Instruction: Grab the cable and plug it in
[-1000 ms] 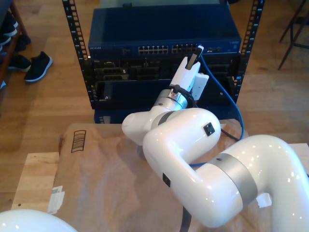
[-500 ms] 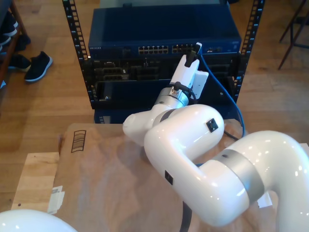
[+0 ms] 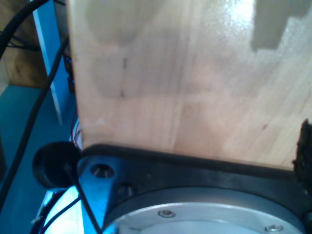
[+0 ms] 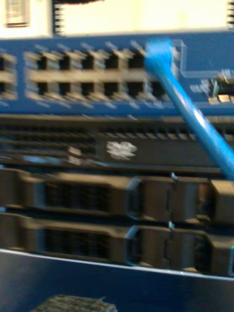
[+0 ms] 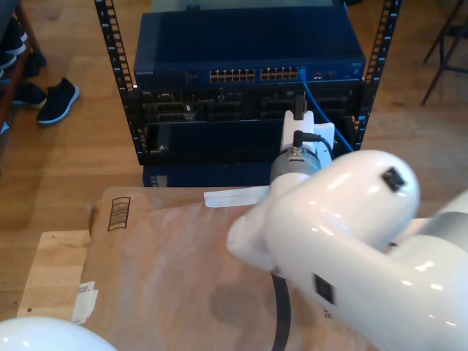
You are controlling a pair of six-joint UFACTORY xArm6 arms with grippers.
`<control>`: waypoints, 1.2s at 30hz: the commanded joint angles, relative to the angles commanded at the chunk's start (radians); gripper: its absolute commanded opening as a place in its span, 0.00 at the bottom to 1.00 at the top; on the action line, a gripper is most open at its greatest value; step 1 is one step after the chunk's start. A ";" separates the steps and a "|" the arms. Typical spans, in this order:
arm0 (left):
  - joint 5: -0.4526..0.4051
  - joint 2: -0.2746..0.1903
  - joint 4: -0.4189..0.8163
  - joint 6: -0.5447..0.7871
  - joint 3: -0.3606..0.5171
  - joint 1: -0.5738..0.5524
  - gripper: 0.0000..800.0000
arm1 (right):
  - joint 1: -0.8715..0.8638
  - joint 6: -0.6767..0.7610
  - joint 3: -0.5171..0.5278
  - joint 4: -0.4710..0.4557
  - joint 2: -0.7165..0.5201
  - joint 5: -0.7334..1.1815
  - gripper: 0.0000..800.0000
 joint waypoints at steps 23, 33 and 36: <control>0.000 0.000 0.000 0.000 0.000 0.000 1.00 | -0.534 0.020 0.160 -1.620 -0.319 0.511 1.00; 0.000 0.000 -0.002 0.000 0.000 0.000 1.00 | -0.675 0.580 0.124 -2.621 -0.454 0.503 1.00; 0.000 0.000 -0.002 0.000 0.000 0.000 1.00 | -0.703 0.804 0.097 -2.901 -0.483 0.448 1.00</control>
